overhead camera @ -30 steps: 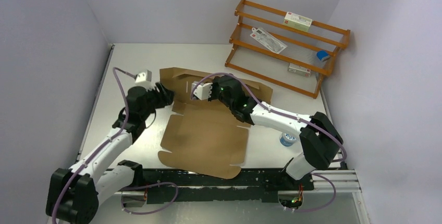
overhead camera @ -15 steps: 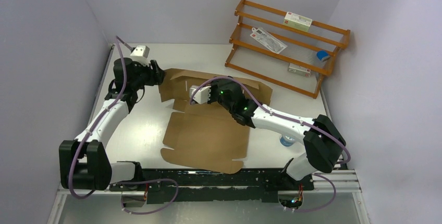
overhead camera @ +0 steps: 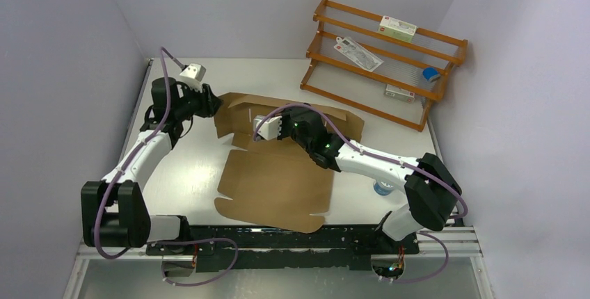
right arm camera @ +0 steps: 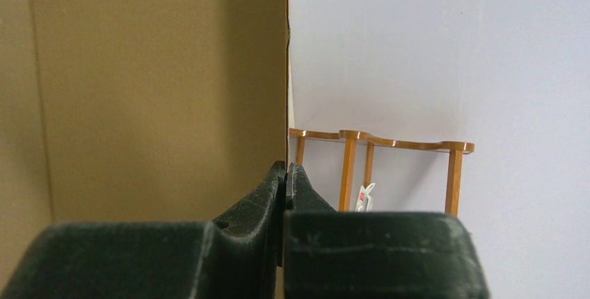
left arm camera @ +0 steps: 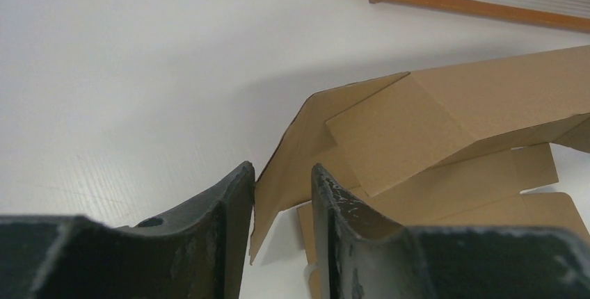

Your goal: Fold the paper box

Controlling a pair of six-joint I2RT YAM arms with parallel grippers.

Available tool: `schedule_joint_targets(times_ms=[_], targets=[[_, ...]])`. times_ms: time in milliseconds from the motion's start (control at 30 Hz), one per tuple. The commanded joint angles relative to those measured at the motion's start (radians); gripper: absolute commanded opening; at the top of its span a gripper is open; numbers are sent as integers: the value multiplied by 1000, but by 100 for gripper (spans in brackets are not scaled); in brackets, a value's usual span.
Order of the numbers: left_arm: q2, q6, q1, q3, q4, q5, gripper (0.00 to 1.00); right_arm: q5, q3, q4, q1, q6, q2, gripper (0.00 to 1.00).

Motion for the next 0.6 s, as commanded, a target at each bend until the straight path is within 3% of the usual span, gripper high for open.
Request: schedule_joint_targets(times_ms=[0, 267, 567], targets=[[25, 28, 12, 19, 5, 45, 37, 2, -12, 25, 6, -28, -10, 0], [-32, -7, 4, -20, -16, 73, 14, 10, -11, 22, 14, -45, -21, 0], [-224, -70, -51, -137, -77, 57, 8, 45, -26, 42, 40, -59, -17, 0]])
